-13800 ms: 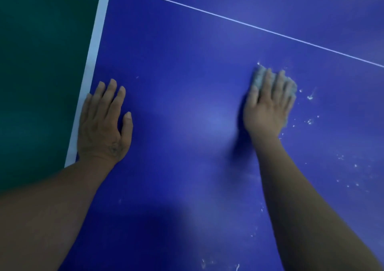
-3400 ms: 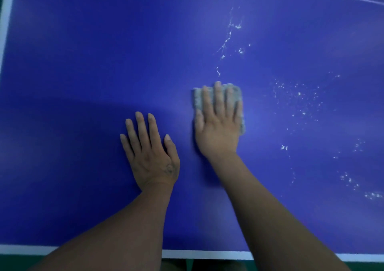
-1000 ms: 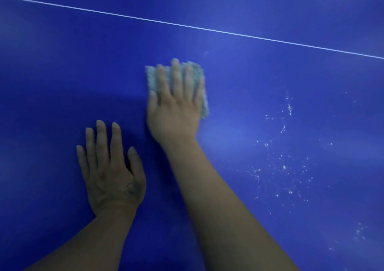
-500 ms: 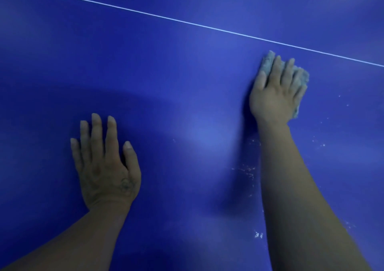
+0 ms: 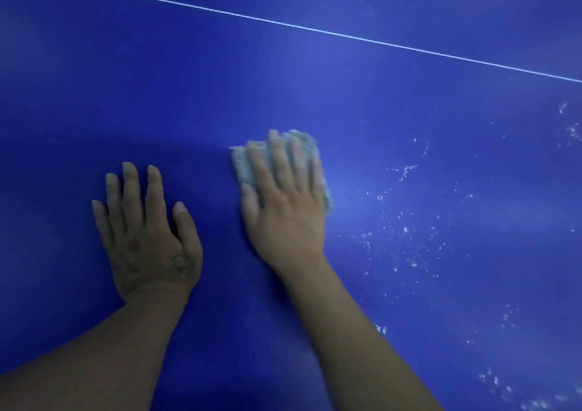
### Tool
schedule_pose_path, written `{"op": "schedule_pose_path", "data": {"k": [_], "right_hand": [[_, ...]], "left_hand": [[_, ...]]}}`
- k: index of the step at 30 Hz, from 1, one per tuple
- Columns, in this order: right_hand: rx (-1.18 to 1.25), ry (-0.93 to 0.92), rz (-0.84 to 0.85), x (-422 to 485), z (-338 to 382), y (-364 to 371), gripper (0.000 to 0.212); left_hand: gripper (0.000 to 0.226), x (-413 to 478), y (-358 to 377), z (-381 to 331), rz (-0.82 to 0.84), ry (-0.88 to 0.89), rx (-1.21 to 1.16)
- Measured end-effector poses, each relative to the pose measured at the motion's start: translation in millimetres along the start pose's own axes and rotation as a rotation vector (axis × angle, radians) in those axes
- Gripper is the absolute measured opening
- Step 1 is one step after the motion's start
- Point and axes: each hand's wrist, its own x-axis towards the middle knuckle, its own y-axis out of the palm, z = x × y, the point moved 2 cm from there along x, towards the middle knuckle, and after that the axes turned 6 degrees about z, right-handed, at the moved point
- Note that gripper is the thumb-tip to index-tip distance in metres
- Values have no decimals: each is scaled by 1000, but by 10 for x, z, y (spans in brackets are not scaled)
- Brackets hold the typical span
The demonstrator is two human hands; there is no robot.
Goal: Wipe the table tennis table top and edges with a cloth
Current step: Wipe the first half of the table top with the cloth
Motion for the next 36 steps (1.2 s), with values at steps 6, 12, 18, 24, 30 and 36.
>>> {"op": "schedule_pose_path", "data": {"k": [6,12,18,24,30,36], "right_hand": [[-93,551,24,-43,-1242,-413,62],[-102,518,18,98,-287,-185,62],[-3,81,18,-444,455,63,56],[-131,173,60,-694,-759,-294,58],[-130,591,101,-446,-789,-350,61],[-33,257,-3,-976,676,67,55]], "left_hand": [[65,-2,-4,16,-54,24,-22],[65,-6,17,47,-77,40,-16],[64,-3,56,61,-88,44,-9],[63,-17,49,67,-109,65,5],[63,-38,42,61,-118,77,17],[63,-30,-43,100,-79,94,-108]]}}
